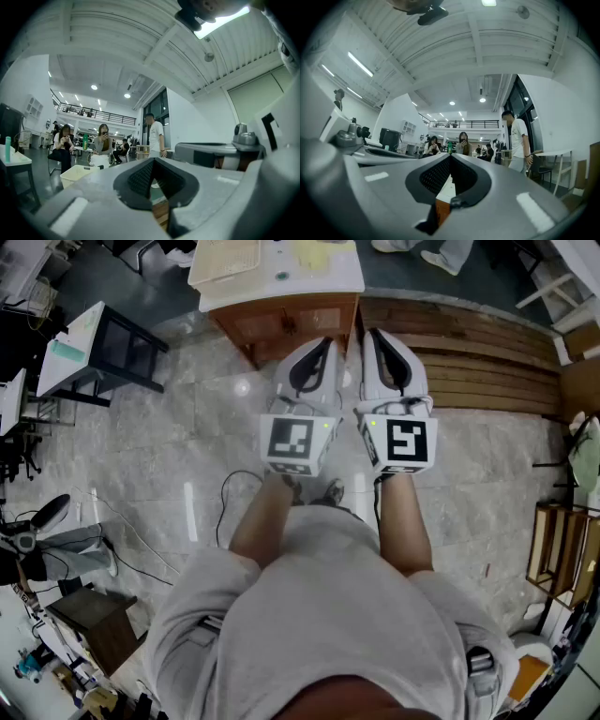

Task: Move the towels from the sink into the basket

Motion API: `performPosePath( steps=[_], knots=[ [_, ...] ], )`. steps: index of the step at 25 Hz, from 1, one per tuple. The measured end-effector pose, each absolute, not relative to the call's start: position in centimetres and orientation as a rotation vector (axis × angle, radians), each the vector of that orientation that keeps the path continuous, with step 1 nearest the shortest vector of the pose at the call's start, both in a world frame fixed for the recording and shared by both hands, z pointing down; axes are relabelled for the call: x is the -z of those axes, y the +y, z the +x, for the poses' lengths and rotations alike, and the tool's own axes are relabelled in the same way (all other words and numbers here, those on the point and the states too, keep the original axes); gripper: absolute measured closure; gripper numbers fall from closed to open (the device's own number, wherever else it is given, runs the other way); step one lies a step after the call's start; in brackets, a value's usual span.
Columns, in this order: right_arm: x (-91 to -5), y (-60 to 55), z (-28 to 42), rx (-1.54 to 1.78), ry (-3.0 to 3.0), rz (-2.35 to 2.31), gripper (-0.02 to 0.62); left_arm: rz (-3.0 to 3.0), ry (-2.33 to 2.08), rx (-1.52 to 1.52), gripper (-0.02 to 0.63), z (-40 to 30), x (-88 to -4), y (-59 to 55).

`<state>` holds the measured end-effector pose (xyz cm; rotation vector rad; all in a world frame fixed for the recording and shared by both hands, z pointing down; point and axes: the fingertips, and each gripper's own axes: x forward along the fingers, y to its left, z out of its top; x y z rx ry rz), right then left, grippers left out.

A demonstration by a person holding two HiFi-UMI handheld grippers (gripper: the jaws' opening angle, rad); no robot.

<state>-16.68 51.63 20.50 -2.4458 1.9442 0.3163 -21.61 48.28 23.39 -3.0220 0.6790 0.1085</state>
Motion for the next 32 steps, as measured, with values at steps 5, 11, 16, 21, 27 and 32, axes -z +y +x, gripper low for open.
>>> performPosePath(
  steps=[5,11,16,21,27,32],
  knots=[
    [-21.4,51.1,-16.2,-0.278,1.94,-2.419,0.589,-3.036,0.704,-0.072,0.586,-21.4,-24.2,47.7],
    [-22.5,47.4,-15.5,-0.237,1.963,-2.405,0.589,-3.051,0.741,-0.04,0.584,-20.8,-25.5,43.8],
    [-24.3,42.0,-13.3,-0.184,1.993,-2.441,0.589,-3.093,0.746,-0.04,0.586,-18.4,-27.1,38.1],
    [-24.1,34.4,-9.2,-0.186,1.998,-2.475,0.589,-3.126,0.7,-0.07,0.584,-13.6,-27.0,30.4],
    [-23.1,27.1,-4.8,-0.172,2.002,-2.501,0.589,-3.154,0.617,-0.112,0.584,-8.7,-25.1,23.4],
    [-23.6,22.3,-2.9,-0.147,2.019,-2.533,0.589,-3.184,0.588,-0.061,0.584,-6.3,-25.9,19.5]
  ],
)
